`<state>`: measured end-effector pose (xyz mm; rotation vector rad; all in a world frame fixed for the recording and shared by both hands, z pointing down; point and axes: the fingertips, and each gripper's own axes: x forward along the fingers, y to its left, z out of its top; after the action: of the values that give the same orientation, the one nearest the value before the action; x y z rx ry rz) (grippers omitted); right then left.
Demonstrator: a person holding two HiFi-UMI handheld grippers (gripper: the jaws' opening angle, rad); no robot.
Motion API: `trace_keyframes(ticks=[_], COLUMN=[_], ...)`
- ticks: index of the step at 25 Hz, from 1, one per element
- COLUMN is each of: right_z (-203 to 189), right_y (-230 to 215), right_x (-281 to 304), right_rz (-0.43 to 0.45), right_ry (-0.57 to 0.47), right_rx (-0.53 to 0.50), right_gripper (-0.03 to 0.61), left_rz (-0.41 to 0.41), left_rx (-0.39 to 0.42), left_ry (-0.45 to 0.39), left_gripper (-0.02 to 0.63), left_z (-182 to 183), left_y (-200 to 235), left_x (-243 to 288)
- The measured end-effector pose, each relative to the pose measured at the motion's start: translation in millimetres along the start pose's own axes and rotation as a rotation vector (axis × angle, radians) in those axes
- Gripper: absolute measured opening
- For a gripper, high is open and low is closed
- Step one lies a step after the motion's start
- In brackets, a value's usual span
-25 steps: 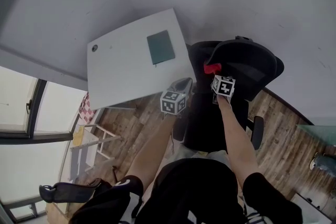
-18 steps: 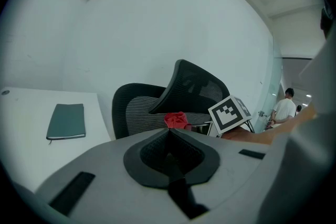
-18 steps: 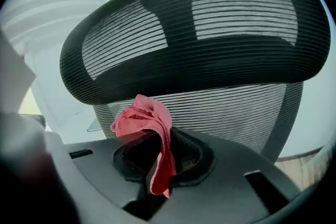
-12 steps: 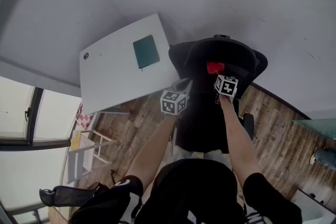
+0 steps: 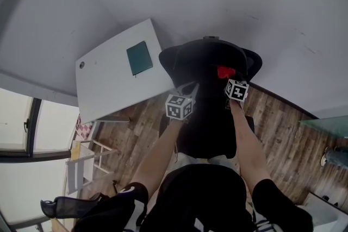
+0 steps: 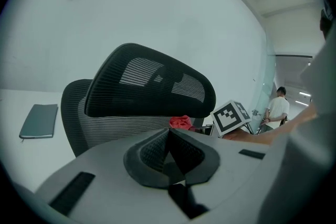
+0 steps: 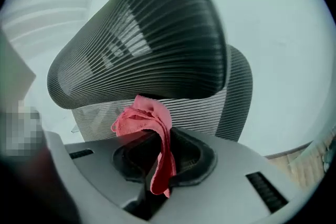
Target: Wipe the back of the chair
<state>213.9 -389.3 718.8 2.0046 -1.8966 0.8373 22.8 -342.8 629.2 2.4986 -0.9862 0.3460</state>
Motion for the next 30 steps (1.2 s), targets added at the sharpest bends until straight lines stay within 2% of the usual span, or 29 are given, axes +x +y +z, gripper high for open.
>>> trace_keyframes(ticks=[12,22,26,30], right_z=[6,33,23,3], right_y=[-91,-148,-162,-154], right_x=[-32,-67,-78,-83], right_rz=[-0.093,-0.186,-0.225,-0.215], right_ry=[-0.026,-0.089,-0.089,-0.067], right_rx=[0.032,0.065,0.097,0.111], right_gripper=[0.066,0.066,0.066,0.066], left_rz=[-0.063,-0.092,-0.090,-0.083], left_rx=[0.027,0.046,0.051,0.049], left_ry=[0.002,0.002,0.011,0.017], left_gripper=[0.025,0.025,0.025,0.025], left_z=[-2,-2,-6,-11], left_y=[-58,-89,-88,-80], left_x=[34,45,41,33])
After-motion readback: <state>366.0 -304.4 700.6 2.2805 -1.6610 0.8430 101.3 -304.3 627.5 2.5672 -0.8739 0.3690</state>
